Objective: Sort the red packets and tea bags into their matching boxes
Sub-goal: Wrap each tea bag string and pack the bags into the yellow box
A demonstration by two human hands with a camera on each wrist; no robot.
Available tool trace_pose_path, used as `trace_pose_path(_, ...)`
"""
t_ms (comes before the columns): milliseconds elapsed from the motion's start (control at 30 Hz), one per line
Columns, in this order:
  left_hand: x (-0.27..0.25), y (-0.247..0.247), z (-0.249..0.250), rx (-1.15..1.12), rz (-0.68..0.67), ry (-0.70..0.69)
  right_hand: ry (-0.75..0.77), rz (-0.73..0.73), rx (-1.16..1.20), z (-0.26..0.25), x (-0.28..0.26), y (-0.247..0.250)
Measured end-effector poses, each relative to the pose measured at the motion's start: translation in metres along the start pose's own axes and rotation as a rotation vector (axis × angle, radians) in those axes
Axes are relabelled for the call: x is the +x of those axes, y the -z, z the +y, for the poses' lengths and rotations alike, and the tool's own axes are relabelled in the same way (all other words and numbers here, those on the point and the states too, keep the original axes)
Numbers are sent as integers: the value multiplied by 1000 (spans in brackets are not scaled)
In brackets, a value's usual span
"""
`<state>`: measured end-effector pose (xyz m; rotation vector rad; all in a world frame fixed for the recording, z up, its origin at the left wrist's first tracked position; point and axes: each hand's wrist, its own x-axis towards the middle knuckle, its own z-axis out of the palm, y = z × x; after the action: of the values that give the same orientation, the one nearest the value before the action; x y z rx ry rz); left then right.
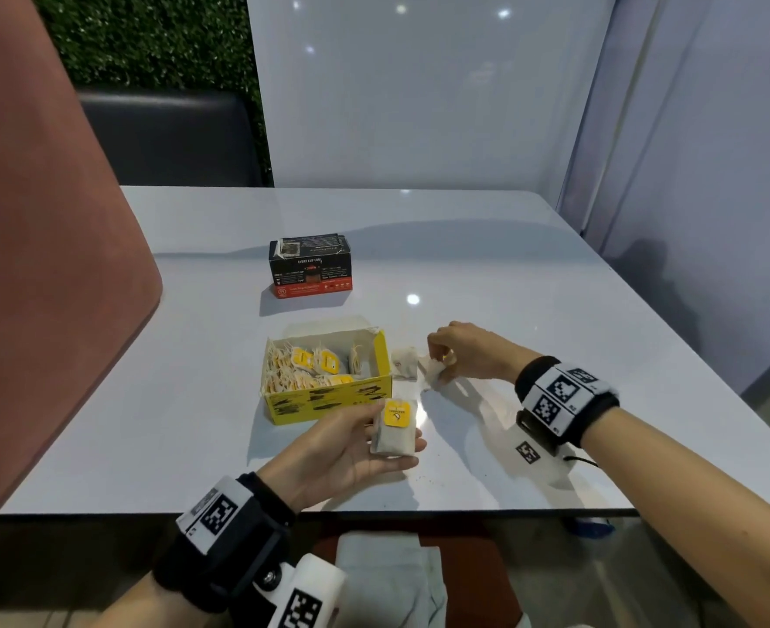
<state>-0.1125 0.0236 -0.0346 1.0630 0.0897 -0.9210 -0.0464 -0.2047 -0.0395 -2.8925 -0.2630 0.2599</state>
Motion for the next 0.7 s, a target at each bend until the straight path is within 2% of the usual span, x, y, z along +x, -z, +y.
trace_pose_path(133,3,-1,-2,-9,-16,60,63,47,337,-8,-31,26)
trace_pose_path(233,5,-7,-3,10,-46,91,178,-110,613,-29,-53,44)
trace_pose_path(333,9,-11,-4,4,-73,106,243,-323,556,-49,-58,46)
trace_pose_path(400,10,-12,-5,-19,-105,115,254,-411,466,-56,-56,44)
trace_pose_path(567,6,-12,-10,18,-158,108,194,-521,390,-65,-48,32)
trace_pose_path(700,1,-11,-15,127,-162,132,146,-503,241,-67,-45,25)
